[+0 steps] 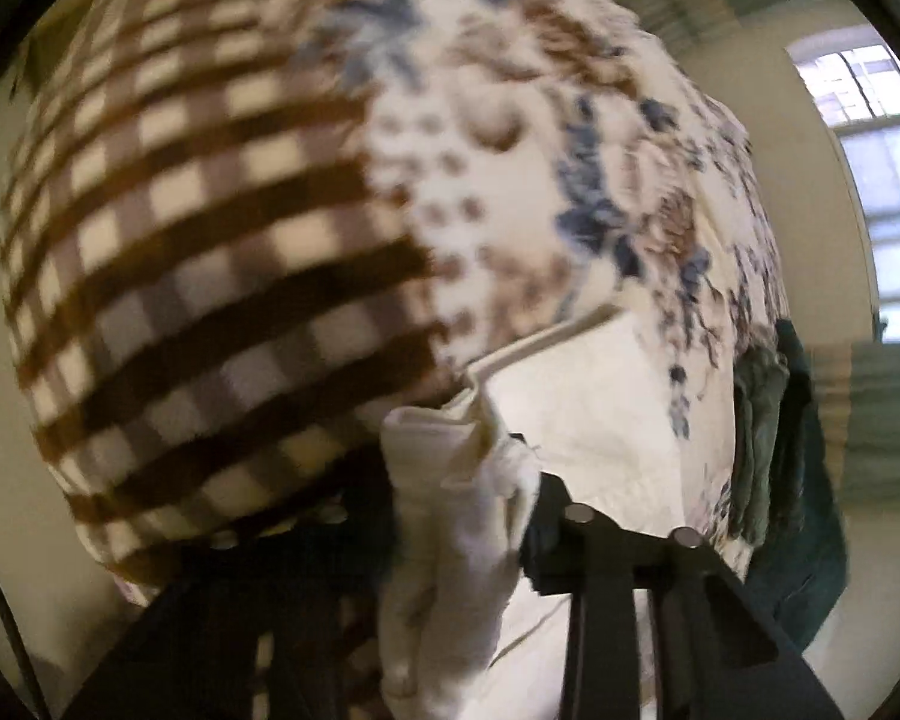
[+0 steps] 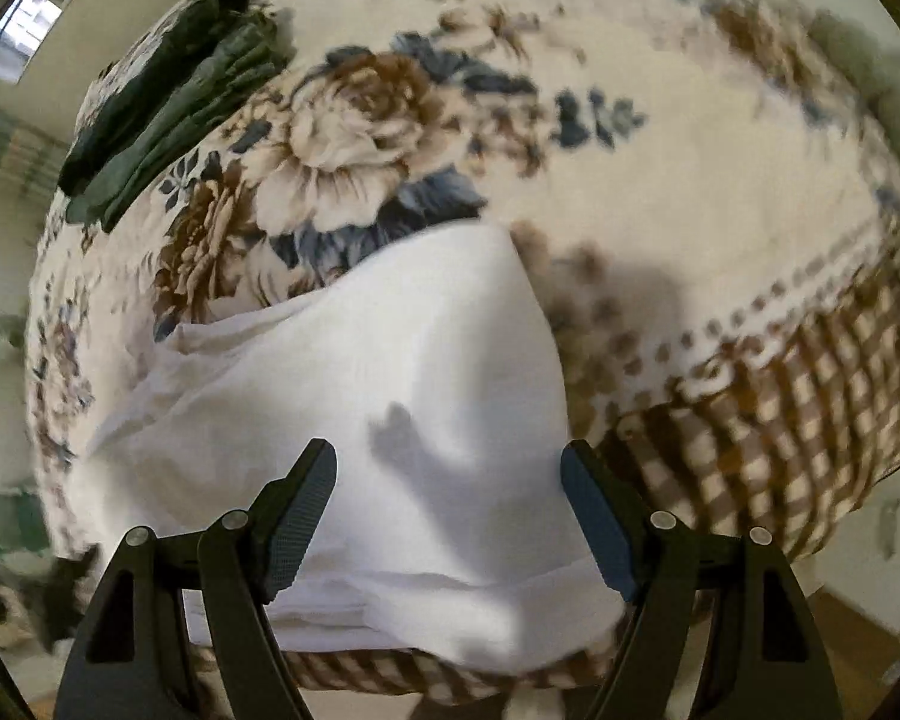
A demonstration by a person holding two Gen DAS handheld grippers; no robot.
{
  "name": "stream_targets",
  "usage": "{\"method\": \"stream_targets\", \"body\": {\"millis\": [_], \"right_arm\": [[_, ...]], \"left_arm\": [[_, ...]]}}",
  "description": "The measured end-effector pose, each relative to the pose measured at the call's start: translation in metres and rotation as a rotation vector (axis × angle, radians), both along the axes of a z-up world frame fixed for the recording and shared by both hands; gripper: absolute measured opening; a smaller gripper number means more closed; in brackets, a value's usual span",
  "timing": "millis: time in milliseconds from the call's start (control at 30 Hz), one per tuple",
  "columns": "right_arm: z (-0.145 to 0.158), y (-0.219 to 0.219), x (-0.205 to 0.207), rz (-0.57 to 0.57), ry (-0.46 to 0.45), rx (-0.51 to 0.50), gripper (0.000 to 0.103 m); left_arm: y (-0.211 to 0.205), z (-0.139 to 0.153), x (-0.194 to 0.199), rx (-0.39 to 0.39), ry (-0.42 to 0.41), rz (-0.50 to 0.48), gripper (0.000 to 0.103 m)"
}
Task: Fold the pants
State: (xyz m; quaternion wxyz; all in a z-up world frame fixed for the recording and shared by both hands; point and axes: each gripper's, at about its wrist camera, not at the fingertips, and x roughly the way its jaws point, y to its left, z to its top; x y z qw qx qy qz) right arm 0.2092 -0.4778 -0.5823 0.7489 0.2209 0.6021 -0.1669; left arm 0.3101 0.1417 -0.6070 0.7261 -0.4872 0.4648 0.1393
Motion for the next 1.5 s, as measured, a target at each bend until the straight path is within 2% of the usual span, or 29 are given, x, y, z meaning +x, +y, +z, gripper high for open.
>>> {"method": "stream_targets", "body": {"millis": [100,167,267,333,433,600,700,800,933,1067,1167,1233,1333,1433,1467,1500], "right_arm": [[0.011,0.010,-0.003,0.047,0.005,-0.100,0.080],[0.015,0.018,-0.001,0.084,0.001,-0.108,0.080],[0.002,0.046,0.012,0.207,0.088,-0.113,0.079],[-0.013,0.072,0.023,0.311,0.159,-0.142,0.079],[-0.029,0.096,0.033,0.389,0.207,-0.160,0.079],[-0.028,0.087,0.033,0.374,0.188,-0.122,0.079],[-0.021,0.060,0.022,0.335,0.183,-0.102,0.079],[-0.018,0.022,0.006,0.299,0.206,-0.091,0.079],[-0.015,-0.033,-0.015,0.241,0.239,-0.109,0.079],[-0.017,-0.084,-0.030,0.189,0.259,-0.093,0.080],[-0.021,-0.106,-0.033,0.186,0.263,-0.081,0.080],[-0.021,-0.115,-0.031,0.192,0.246,-0.044,0.080],[-0.017,-0.127,-0.029,0.195,0.191,0.035,0.080],[-0.010,-0.125,-0.025,0.205,0.143,0.129,0.079],[-0.007,-0.121,-0.023,0.219,0.123,0.172,0.079],[-0.003,-0.111,-0.020,0.229,0.109,0.205,0.079]], "left_arm": [[-0.012,0.033,0.002,0.082,-0.063,-0.061,0.021],[-0.027,0.059,0.003,0.135,-0.107,-0.121,0.019],[-0.059,0.095,0.008,0.238,-0.144,-0.230,0.019],[-0.085,0.112,0.012,0.319,-0.136,-0.307,0.019],[-0.120,0.130,0.013,0.411,-0.153,-0.398,0.019],[-0.183,0.158,0.005,0.478,-0.206,-0.528,0.018],[-0.248,0.171,-0.005,0.496,-0.248,-0.659,0.018],[-0.326,0.164,-0.017,0.516,-0.258,-0.811,0.018],[-0.419,0.119,-0.029,0.550,-0.196,-1.005,0.018],[-0.464,0.066,-0.033,0.615,-0.107,-1.106,0.018],[-0.474,0.044,-0.031,0.640,-0.045,-1.125,0.018],[-0.474,0.043,-0.028,0.638,-0.011,-1.117,0.022],[-0.472,0.057,-0.031,0.592,0.022,-1.111,0.038],[-0.454,0.088,-0.036,0.585,0.015,-1.048,0.069],[-0.445,0.099,-0.038,0.599,0.021,-1.020,0.088],[-0.435,0.109,-0.040,0.609,0.020,-0.995,0.092]]}}
